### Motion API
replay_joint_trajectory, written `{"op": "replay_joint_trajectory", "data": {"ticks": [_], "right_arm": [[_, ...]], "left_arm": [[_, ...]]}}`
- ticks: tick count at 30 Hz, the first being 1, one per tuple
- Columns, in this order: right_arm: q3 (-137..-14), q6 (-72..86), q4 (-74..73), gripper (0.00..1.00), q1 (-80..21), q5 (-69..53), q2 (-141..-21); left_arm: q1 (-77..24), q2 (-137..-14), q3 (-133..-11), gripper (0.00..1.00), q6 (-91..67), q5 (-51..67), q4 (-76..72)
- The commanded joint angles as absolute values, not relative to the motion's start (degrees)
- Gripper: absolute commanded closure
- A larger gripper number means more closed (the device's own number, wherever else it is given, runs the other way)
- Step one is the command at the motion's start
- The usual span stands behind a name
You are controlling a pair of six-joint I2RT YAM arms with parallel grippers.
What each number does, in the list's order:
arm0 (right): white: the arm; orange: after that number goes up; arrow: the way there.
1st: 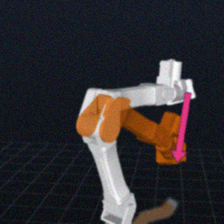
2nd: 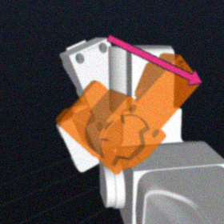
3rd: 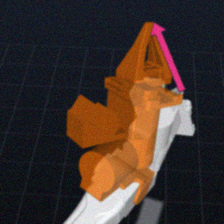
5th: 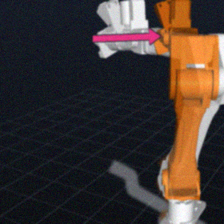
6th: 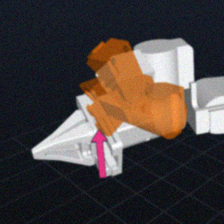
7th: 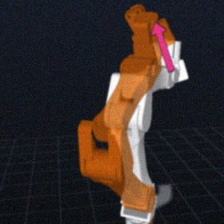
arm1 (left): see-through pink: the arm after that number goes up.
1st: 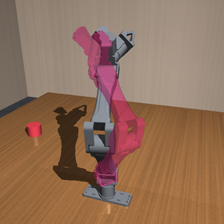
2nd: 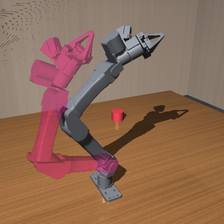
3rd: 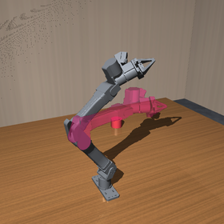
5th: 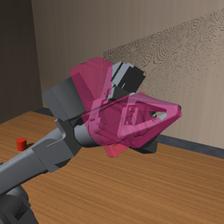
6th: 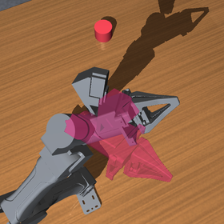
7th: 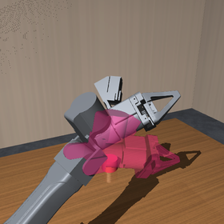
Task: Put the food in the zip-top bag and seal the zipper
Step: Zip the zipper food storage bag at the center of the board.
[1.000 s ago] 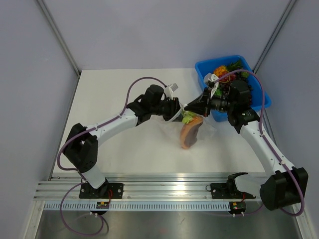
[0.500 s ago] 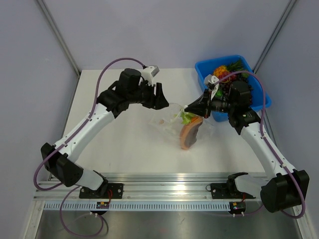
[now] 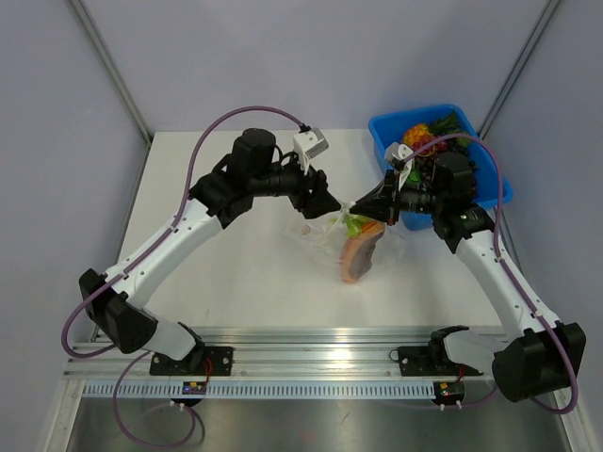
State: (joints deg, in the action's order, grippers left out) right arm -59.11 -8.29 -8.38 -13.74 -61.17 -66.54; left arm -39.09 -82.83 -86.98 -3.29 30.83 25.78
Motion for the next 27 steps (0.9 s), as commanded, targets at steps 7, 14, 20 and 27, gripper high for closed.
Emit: {"op": "replay_joint_trajectory", "data": {"ticks": [7, 14, 20, 27], "right_arm": [[-64.07, -12.30, -13.53, 1.00, -14.41, -63.19, -66.27], [-65.30, -12.22, -13.80, 1.00, -14.41, -64.07, -66.71], [-65.83, -12.39, -14.68, 1.00, -14.41, -64.16, -66.18], [-67.32, -13.53, -16.43, 1.00, -14.50, -63.90, -66.27]], "left_arm": [[-38.67, -85.69, -90.79, 0.33, 5.45, 42.80, 20.65], [-38.76, -87.89, -92.11, 0.41, 4.92, 45.78, 21.18], [-39.11, -88.86, -92.81, 0.46, 4.31, 50.18, 20.92], [-39.73, -90.61, -94.04, 0.56, 4.22, 52.38, 22.06]]}}
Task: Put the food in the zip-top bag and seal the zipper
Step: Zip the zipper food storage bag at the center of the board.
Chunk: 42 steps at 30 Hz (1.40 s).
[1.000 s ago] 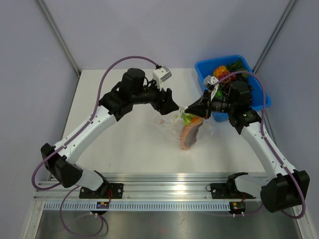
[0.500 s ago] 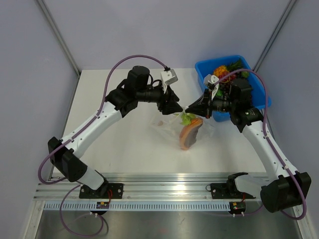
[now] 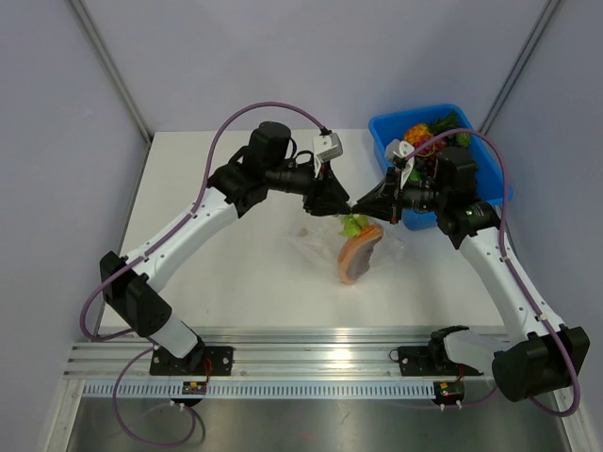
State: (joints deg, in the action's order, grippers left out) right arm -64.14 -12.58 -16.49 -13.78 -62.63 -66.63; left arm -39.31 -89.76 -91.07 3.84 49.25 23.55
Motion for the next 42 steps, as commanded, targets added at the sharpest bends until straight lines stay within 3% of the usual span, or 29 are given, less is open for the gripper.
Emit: {"op": "replay_joint_trajectory", "data": {"ticks": [1, 7, 17, 21, 23, 24, 25, 30, 35, 42], "right_arm": [[-67.41, -13.54, -16.52, 1.00, -14.50, -63.90, -66.27], [-67.33, -13.62, -16.79, 1.00, -14.41, -64.07, -66.36], [-67.32, -13.97, -16.96, 1.00, -14.41, -63.90, -66.27], [-67.06, -14.24, -17.31, 1.00, -14.41, -63.63, -66.36], [-67.06, -14.50, -17.58, 0.98, -14.50, -63.28, -66.18], [-67.06, -14.76, -17.93, 0.95, -14.41, -62.59, -66.01], [-67.23, -14.94, -18.19, 0.81, -14.41, -62.14, -66.01], [-67.32, -18.63, -21.88, 0.53, -14.41, -57.84, -63.90], [-68.90, -21.35, -26.44, 0.43, -14.33, -52.49, -61.70], [-77.43, -19.16, -34.81, 0.42, -11.60, -54.48, -65.04]], "left_arm": [[-39.81, -90.79, -94.30, 0.58, 4.22, 52.47, 22.15], [-40.08, -91.58, -95.10, 0.64, 3.78, 52.65, 22.06], [-40.96, -92.55, -95.89, 0.84, 3.69, 52.82, 22.67], [-41.13, -92.72, -95.89, 1.00, 3.78, 53.09, 22.68], [-41.13, -92.72, -95.71, 1.00, 4.13, 53.35, 23.11], [-41.13, -92.72, -95.63, 1.00, 4.48, 53.87, 23.12], [-41.13, -92.64, -95.63, 1.00, 4.83, 54.14, 23.64], [-41.13, -92.02, -94.57, 1.00, 6.24, 55.72, 23.82], [-41.04, -92.02, -94.22, 1.00, 6.94, 56.25, 24.17], [-40.78, -91.23, -94.22, 1.00, 5.28, 56.43, 22.51]]}}
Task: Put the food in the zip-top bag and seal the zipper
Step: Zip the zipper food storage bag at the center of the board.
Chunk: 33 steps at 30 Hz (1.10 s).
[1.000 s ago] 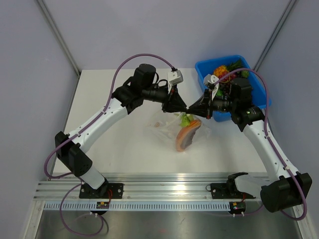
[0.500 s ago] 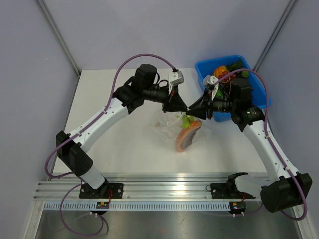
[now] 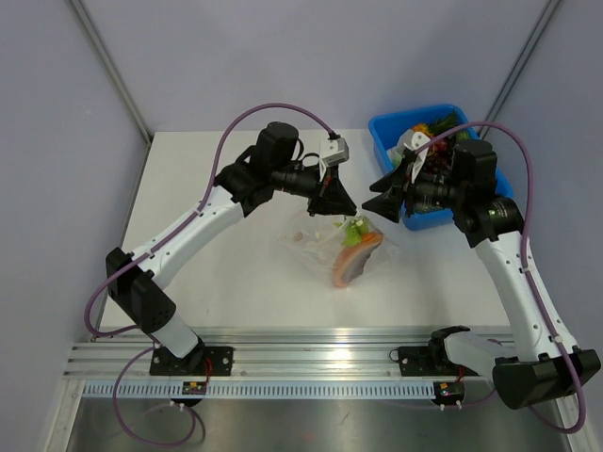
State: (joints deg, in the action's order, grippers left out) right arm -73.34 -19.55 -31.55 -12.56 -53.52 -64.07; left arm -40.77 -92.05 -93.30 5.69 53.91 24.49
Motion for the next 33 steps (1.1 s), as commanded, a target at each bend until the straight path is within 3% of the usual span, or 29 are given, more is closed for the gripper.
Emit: {"op": "replay_joint_trajectory", "data": {"ticks": [1, 19, 33], "right_arm": [[-77.43, -18.20, -33.85, 0.42, -11.60, -55.71, -65.13], [-73.21, -19.51, -35.07, 0.42, -11.51, -58.80, -63.19], [-71.72, -16.45, -28.75, 0.55, -11.60, -63.46, -66.01]], "left_arm": [[-40.61, -91.06, -94.04, 1.00, 5.01, 56.34, 21.54], [-38.85, -86.13, -85.34, 1.00, -6.41, 53.52, 5.63], [-38.76, -86.31, -85.69, 1.00, -7.91, 55.46, 4.39]]}}
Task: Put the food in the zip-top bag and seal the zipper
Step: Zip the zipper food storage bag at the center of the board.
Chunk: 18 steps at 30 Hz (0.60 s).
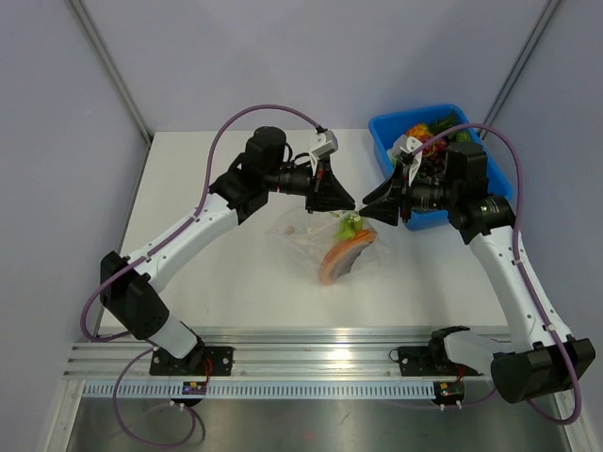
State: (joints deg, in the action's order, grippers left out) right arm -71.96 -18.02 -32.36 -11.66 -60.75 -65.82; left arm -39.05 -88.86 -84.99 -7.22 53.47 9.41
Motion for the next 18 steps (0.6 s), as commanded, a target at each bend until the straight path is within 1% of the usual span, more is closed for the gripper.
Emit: {"op": "replay_joint_trajectory", "data": {"ticks": [1, 4, 7, 8, 10, 11, 13, 15, 17, 18], "right_arm": [[-71.28, -15.83, -26.65, 0.55, -11.69, -63.72, -65.83], [-70.58, -15.21, -25.22, 0.57, -12.22, -64.16, -66.18], [-70.49, -15.21, -25.49, 0.67, -12.83, -64.34, -66.88], [-70.58, -15.21, -25.58, 0.72, -13.01, -64.34, -67.06], [-70.40, -15.21, -25.75, 0.75, -13.09, -64.34, -67.15], [-70.31, -15.29, -25.75, 0.76, -13.18, -64.16, -67.06], [-69.96, -15.29, -25.75, 0.70, -13.18, -63.46, -66.80], [-69.70, -15.55, -26.19, 0.68, -13.27, -63.02, -66.53], [-69.52, -15.82, -26.80, 0.67, -13.18, -62.75, -66.53], [-69.43, -15.91, -27.15, 0.69, -13.18, -62.67, -66.36]], "left_arm": [[-38.76, -86.40, -85.69, 1.00, -7.91, 55.46, 4.31], [-38.76, -86.66, -85.87, 1.00, -7.91, 55.63, 4.22], [-38.76, -86.75, -85.78, 1.00, -8.43, 55.55, 3.69], [-38.76, -86.66, -85.69, 1.00, -8.52, 55.55, 3.52], [-38.76, -86.75, -85.52, 1.00, -8.79, 55.55, 3.08], [-38.76, -86.75, -85.52, 1.00, -8.79, 55.55, 2.99], [-38.76, -86.66, -85.52, 1.00, -8.79, 55.64, 2.81], [-38.76, -86.66, -85.60, 1.00, -8.79, 55.64, 2.81], [-38.76, -86.75, -85.69, 1.00, -8.70, 55.72, 2.81], [-38.76, -86.75, -85.69, 1.00, -8.70, 55.90, 2.90]]}}
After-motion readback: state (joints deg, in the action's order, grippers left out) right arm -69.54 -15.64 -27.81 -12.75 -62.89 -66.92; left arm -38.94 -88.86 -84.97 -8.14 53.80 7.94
